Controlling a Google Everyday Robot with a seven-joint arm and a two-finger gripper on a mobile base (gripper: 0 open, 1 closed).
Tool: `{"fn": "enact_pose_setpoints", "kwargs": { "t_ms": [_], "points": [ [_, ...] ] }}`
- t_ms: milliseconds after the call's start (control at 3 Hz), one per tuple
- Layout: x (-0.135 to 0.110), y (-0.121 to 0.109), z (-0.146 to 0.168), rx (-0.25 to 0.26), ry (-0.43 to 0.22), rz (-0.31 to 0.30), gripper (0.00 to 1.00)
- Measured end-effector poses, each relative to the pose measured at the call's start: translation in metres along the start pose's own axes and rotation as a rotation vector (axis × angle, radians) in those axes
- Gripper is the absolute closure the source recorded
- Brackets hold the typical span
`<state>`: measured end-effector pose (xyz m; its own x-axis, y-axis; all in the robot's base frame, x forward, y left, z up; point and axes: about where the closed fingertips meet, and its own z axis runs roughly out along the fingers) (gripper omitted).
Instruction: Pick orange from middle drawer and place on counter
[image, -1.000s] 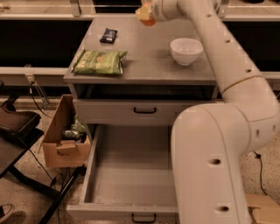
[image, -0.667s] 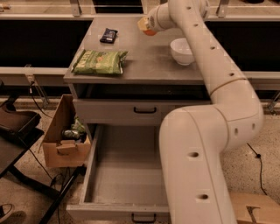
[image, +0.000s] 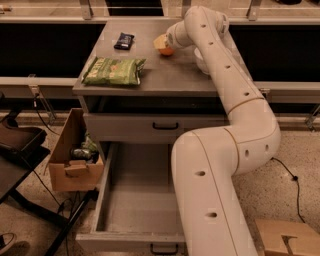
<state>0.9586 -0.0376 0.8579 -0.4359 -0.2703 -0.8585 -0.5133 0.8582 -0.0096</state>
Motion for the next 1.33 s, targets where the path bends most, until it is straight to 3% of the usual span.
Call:
{"fn": "enact_pose_setpoints", "kwargs": {
  "t_ms": [667, 1000, 1333],
  "points": [
    [-0.0046, 0.0003, -0.0032, 0.0, 0.0, 0.0, 0.59],
    [-0.0045, 0.0003, -0.0031, 0.0, 0.0, 0.0, 0.28],
    [-0.0045, 0.0003, -0.0031, 0.0, 0.0, 0.0, 0.03]
  ]
}}
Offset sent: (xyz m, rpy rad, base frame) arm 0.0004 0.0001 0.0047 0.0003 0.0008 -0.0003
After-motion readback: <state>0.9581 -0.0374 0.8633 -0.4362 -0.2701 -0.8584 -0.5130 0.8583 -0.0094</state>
